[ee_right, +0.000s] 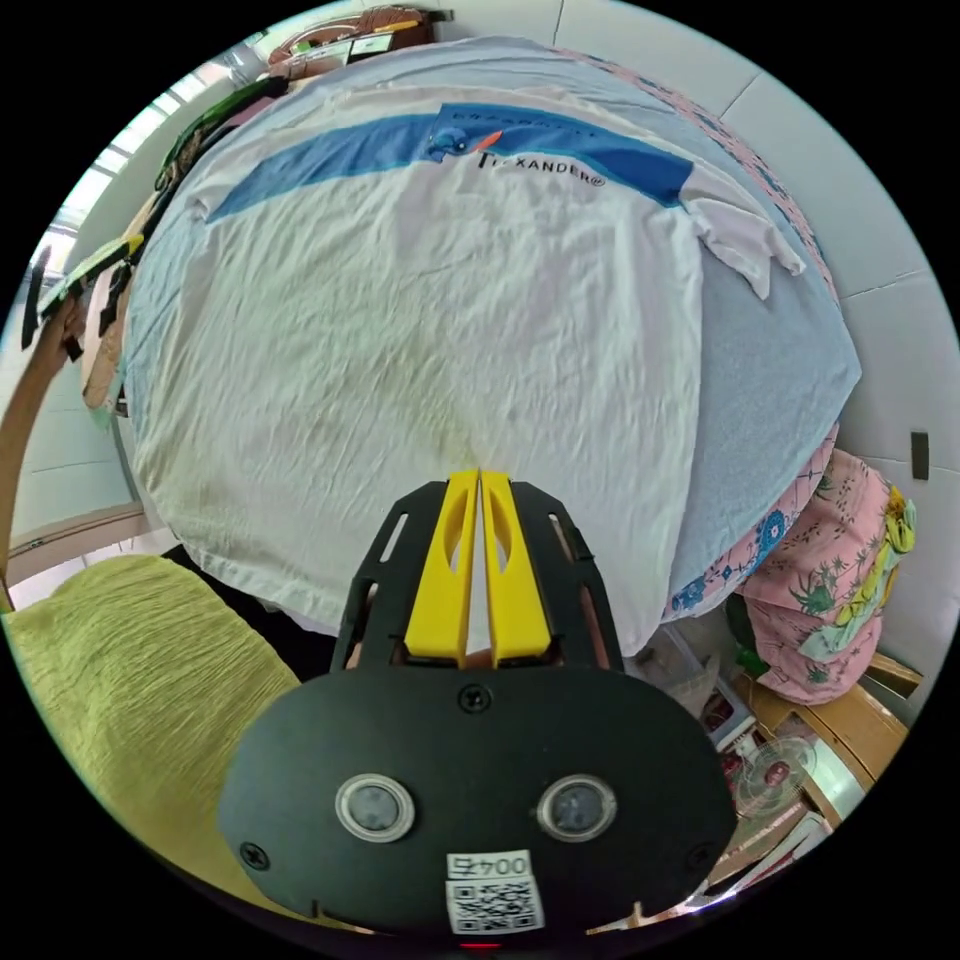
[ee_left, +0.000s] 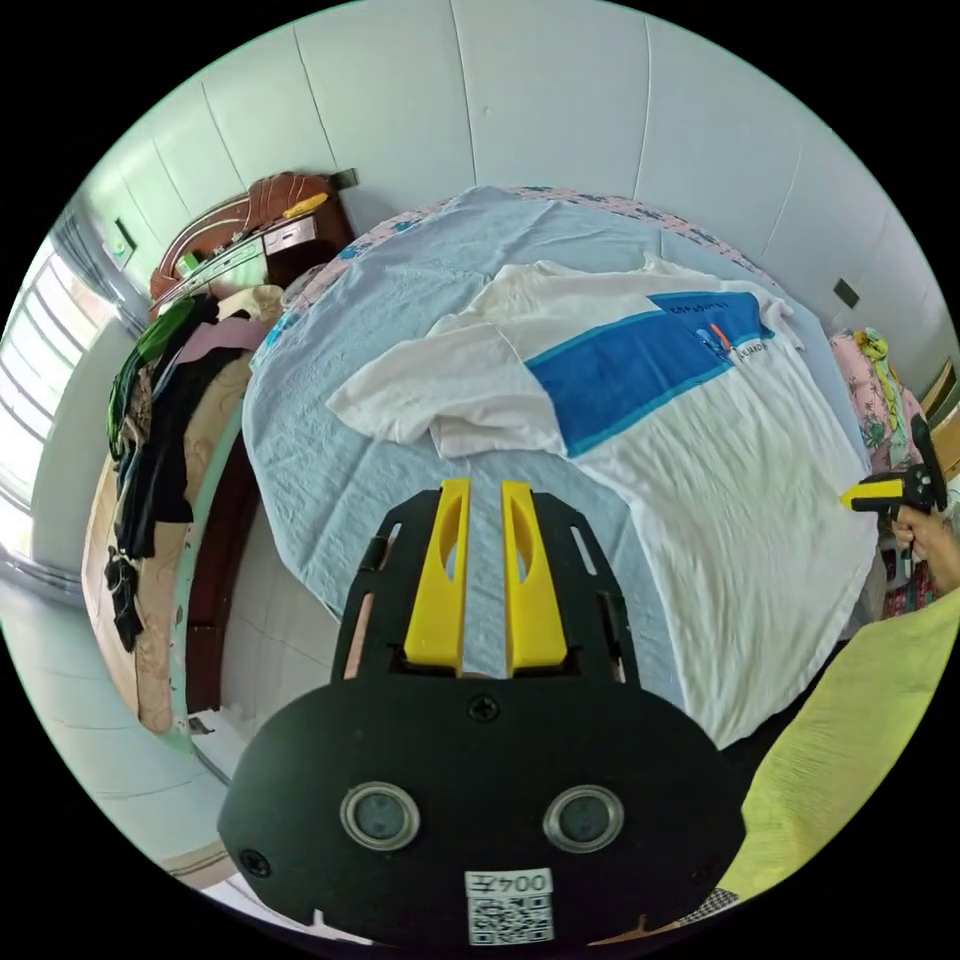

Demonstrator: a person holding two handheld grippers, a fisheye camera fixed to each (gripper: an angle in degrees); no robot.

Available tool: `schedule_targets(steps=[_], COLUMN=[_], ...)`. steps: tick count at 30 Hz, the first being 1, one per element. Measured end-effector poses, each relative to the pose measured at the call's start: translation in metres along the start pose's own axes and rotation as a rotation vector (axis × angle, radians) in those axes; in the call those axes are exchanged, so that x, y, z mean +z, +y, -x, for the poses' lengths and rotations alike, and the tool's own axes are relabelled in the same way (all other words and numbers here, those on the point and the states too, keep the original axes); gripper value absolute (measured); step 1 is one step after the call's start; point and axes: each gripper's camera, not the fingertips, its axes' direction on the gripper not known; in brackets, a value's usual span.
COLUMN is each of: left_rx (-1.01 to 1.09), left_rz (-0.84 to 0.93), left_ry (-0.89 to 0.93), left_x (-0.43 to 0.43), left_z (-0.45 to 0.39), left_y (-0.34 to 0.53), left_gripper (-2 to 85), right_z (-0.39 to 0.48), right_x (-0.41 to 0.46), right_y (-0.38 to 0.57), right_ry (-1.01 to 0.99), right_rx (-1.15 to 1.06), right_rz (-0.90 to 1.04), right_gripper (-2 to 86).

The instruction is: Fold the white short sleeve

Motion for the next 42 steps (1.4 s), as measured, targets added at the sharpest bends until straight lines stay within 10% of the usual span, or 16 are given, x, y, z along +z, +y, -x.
schedule_targets(steps=[42], left_rx=[0.013], left_rz=[0.033], left_ry=[0.067], left_x=[0.150], left_z=[0.059], left_y=[0.108], left_gripper=[1.3], right_z=[-0.001], right_x=[0.044], right_y=[-0.145], right_ry=[0.037], right_rx=[0.044], right_rz=[0.109], right_gripper=[-0.2])
